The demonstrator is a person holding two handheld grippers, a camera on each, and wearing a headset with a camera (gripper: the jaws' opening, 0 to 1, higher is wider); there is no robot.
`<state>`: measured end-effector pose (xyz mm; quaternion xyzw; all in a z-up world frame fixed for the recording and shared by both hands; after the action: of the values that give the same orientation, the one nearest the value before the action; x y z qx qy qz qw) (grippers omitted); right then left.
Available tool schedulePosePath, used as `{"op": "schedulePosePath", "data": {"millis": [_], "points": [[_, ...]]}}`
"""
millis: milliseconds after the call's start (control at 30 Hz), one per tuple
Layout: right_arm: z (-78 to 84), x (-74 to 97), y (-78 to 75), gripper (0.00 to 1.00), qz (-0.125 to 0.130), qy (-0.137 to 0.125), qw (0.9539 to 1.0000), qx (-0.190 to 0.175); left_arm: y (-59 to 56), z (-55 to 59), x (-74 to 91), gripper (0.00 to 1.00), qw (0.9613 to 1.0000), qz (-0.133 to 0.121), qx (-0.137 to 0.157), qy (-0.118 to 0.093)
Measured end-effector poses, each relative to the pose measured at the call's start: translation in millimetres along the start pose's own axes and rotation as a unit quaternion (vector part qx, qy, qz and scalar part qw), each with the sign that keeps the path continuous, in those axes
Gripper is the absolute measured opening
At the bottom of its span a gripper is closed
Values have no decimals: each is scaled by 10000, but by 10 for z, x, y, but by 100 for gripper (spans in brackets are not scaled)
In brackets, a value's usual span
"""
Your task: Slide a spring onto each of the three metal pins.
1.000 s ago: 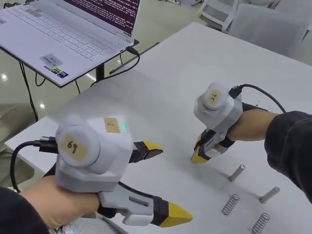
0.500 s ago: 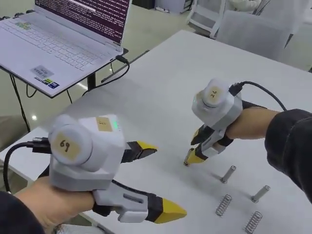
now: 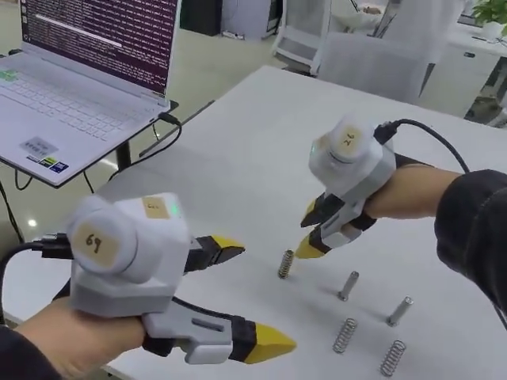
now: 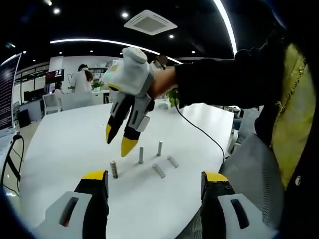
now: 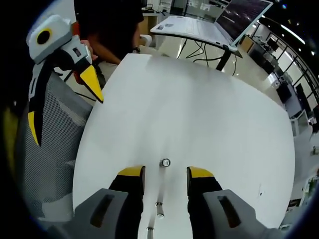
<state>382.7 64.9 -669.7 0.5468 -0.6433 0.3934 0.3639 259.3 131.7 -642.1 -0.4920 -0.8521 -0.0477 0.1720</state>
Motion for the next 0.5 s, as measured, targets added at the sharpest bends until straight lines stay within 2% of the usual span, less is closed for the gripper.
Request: {"op": "schedulePosePath", "data": {"millis": [233,500], "points": [[19,266,127,31,175,-200,9996,-65,-66,-47,-18,72,10000,84,-21,-15],[106,473,289,31,308,-342,9988,-139,-140,-65,-45,71,9998,194,-60,39]]}}
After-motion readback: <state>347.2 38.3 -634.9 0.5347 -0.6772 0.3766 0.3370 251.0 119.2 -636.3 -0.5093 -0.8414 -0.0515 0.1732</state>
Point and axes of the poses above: the centre of the closed fingertips' face, and the gripper's own axes: x roughly backward along the fingers, y roughly to its left, z roughly out of its underside, the point moved 3 cm from there along x, roughly backward along the fingers
